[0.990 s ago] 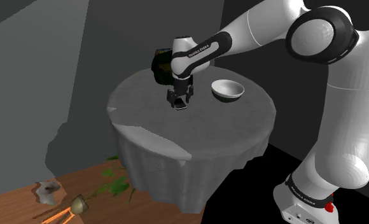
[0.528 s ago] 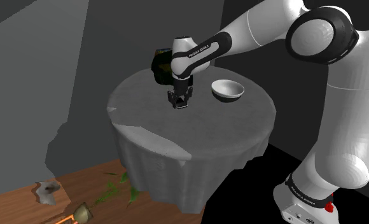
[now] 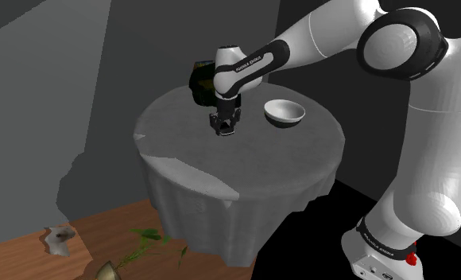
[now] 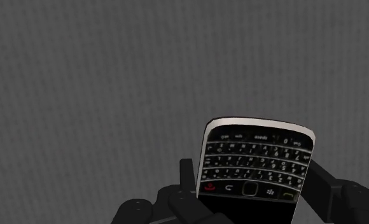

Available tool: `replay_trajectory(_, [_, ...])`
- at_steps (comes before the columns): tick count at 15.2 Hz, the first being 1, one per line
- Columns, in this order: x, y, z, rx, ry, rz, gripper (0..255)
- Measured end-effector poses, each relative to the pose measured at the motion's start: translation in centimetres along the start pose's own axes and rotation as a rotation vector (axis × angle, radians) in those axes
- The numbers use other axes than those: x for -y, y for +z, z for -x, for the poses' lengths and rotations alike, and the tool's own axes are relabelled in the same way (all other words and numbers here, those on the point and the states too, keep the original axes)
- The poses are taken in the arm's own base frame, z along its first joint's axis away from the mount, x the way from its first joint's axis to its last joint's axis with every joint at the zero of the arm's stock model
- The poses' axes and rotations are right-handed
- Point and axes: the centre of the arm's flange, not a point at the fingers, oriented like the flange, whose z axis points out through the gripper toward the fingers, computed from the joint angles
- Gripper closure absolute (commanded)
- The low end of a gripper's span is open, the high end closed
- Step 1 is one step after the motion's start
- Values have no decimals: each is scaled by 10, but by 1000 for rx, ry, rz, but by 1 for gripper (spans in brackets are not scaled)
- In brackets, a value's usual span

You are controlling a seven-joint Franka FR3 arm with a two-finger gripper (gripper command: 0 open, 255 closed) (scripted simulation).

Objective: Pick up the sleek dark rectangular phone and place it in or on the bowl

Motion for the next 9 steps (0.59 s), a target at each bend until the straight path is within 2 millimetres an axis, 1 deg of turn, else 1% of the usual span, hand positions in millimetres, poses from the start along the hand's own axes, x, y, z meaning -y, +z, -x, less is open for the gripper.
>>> replay_trajectory(2, [0,-6,0,0,1,0,255])
replay_trajectory(5, [0,-20,0,0,1,0,255])
replay_trajectory(9, [1,-42,0,0,1,1,255])
